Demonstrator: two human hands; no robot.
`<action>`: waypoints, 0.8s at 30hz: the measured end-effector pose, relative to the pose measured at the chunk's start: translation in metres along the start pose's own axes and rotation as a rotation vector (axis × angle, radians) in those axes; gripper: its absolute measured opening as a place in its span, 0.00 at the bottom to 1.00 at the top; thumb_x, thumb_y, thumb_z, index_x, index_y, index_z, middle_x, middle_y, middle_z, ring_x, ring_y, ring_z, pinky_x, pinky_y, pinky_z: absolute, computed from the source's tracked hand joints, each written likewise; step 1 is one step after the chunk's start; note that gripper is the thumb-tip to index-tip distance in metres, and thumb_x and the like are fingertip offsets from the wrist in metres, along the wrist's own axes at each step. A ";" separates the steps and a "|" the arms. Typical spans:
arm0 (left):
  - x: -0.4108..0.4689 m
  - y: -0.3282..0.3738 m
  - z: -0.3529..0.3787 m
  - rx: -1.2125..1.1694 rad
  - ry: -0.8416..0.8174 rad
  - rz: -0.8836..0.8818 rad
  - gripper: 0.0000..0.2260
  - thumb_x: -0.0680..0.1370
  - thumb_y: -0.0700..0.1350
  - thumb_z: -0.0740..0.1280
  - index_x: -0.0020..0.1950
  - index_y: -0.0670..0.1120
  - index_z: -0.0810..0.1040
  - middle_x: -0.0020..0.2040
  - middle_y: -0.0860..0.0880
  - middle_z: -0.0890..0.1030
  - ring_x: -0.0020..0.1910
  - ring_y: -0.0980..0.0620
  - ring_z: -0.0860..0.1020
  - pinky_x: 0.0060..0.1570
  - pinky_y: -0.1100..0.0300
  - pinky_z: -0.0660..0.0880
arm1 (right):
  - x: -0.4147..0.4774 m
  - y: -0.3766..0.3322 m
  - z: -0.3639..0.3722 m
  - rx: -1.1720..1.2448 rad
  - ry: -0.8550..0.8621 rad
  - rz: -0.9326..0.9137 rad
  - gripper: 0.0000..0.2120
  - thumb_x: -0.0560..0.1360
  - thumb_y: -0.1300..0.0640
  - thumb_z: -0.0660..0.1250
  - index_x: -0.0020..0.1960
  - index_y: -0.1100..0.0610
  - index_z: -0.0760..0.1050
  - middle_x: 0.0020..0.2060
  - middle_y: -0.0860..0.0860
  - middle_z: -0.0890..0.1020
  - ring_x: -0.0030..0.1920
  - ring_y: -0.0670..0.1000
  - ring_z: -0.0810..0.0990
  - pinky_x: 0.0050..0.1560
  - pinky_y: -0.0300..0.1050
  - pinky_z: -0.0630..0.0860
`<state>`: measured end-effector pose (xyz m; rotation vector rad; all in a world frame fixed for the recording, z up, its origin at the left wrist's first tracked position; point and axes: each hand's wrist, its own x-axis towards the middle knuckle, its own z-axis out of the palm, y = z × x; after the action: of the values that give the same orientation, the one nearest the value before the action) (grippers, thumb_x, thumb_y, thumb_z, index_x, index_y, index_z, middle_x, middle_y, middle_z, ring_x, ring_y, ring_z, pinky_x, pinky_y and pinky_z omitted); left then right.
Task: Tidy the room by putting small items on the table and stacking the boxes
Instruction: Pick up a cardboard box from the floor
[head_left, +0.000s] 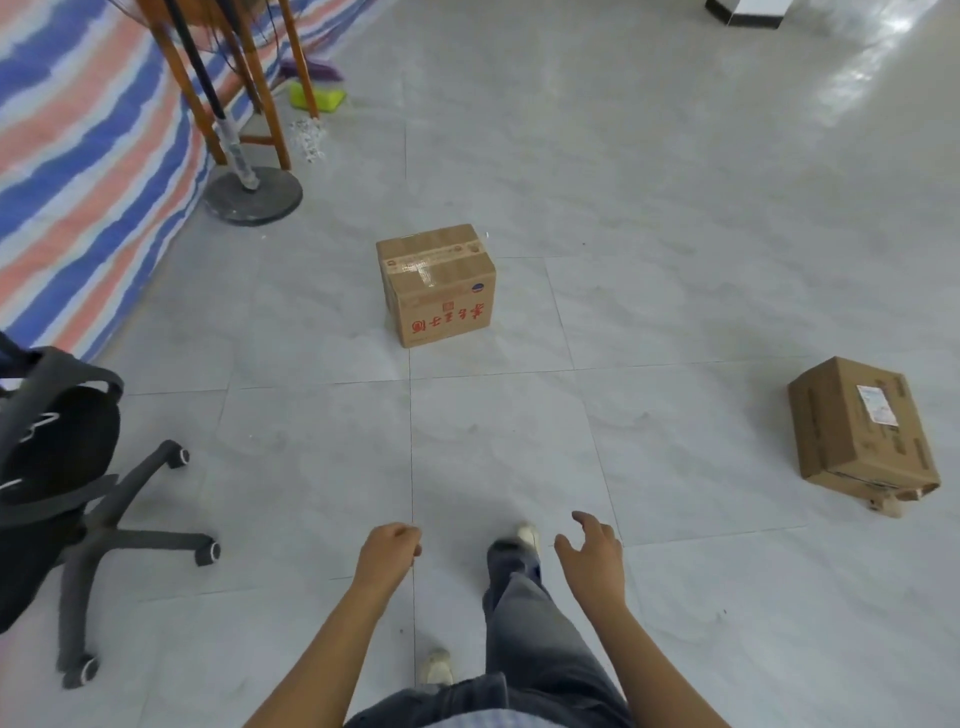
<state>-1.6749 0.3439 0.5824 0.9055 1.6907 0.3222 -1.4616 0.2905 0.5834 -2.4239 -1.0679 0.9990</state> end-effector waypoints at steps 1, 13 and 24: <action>0.018 0.013 -0.004 -0.018 0.022 -0.013 0.11 0.79 0.39 0.60 0.36 0.44 0.72 0.37 0.46 0.77 0.40 0.48 0.73 0.43 0.59 0.67 | 0.020 -0.011 -0.001 0.002 -0.004 -0.003 0.21 0.78 0.54 0.60 0.70 0.56 0.64 0.68 0.56 0.68 0.68 0.55 0.65 0.64 0.47 0.66; 0.207 0.245 -0.024 -0.182 0.256 0.032 0.08 0.79 0.41 0.61 0.41 0.43 0.75 0.45 0.43 0.79 0.47 0.45 0.76 0.49 0.55 0.69 | 0.306 -0.205 -0.072 0.084 -0.013 -0.196 0.20 0.78 0.57 0.60 0.70 0.57 0.66 0.66 0.55 0.69 0.67 0.54 0.66 0.62 0.47 0.68; 0.340 0.295 -0.059 -0.344 0.347 -0.261 0.07 0.80 0.39 0.60 0.51 0.36 0.74 0.47 0.40 0.78 0.49 0.42 0.75 0.53 0.50 0.70 | 0.453 -0.282 -0.043 -0.054 -0.189 -0.098 0.20 0.78 0.58 0.60 0.69 0.58 0.66 0.66 0.56 0.70 0.67 0.54 0.67 0.61 0.46 0.68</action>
<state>-1.6345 0.7954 0.5481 0.3829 1.9668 0.5963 -1.3614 0.8149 0.5463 -2.3291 -1.2789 1.1996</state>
